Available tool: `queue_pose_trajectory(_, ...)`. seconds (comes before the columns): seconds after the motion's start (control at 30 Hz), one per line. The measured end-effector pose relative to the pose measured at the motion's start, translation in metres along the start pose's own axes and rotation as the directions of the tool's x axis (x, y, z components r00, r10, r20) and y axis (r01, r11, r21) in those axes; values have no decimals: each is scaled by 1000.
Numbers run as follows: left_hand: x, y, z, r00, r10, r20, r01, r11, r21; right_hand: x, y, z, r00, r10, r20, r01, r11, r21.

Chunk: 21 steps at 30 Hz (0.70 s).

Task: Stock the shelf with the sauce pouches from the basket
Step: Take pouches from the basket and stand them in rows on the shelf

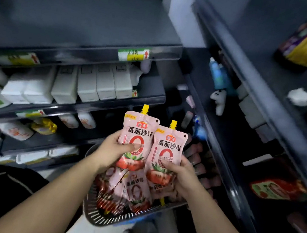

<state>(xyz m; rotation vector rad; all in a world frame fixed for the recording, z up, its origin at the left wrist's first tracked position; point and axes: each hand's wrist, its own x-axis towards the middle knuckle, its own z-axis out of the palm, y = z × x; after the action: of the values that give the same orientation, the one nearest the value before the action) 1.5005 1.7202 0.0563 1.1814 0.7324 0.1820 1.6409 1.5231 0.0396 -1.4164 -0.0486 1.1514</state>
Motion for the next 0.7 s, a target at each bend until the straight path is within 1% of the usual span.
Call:
queue_pose_trajectory(0.07,-4,26,16,997,52,54,-53,998,19,-22,-19,-2,994,-96,-53,98,994,40)
queue_pose_trajectory(0.13,-7,49,31,991,100,93,-104,994,39,-45,-40,-9,977,-180,-116,186,982,43)
queue_pose_trajectory(0.27,-24,90,78,963,162,214,-171,985,26,-109,-76,-36,914,-342,-219,347,938,-17)
queue_pose_trajectory(0.33,-34,105,106,934,189,303,-203,979,16,-144,-88,-49,874,-401,-273,412,911,-21)
queue_pose_trajectory(0.4,-49,118,142,894,208,396,-230,973,8,-183,-98,-65,812,-469,-348,486,873,-40)
queue_pose_trajectory(0.57,-96,132,234,784,278,554,-346,938,19,-290,-104,-99,634,-597,-491,649,756,-82)
queue_pose_trajectory(0.63,-119,134,270,724,307,618,-386,922,-7,-334,-100,-112,561,-633,-534,697,709,-108)
queue_pose_trajectory(0.7,-147,136,307,658,315,684,-396,917,-42,-380,-91,-126,496,-655,-570,728,672,-139)
